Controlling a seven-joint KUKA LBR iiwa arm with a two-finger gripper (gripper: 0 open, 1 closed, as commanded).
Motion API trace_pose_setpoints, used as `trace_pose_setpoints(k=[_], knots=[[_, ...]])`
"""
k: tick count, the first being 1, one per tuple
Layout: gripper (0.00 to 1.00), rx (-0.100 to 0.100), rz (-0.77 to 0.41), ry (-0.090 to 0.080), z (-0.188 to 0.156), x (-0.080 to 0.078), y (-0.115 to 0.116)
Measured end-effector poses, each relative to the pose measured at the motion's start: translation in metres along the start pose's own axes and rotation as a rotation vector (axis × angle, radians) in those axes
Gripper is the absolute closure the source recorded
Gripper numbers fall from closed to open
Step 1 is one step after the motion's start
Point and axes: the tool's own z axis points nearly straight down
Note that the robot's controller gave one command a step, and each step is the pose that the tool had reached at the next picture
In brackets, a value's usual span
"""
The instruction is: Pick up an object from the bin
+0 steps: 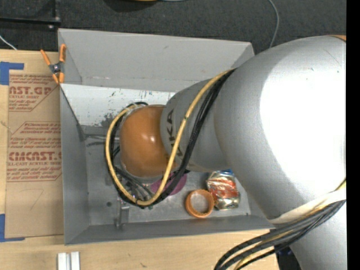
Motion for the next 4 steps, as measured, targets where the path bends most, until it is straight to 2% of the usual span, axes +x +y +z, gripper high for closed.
trace_pose_setpoints(k=[1, 2, 3, 4], knots=[[0.00, 0.001, -0.078, -0.010, -0.010, 0.017, -0.040], [0.00, -0.001, -0.120, -0.006, -0.005, 0.010, -0.068], [0.00, 0.001, -0.288, -0.011, -0.003, 0.000, -0.081], [0.00, -0.001, -0.236, -0.009, -0.006, -0.019, -0.156]])
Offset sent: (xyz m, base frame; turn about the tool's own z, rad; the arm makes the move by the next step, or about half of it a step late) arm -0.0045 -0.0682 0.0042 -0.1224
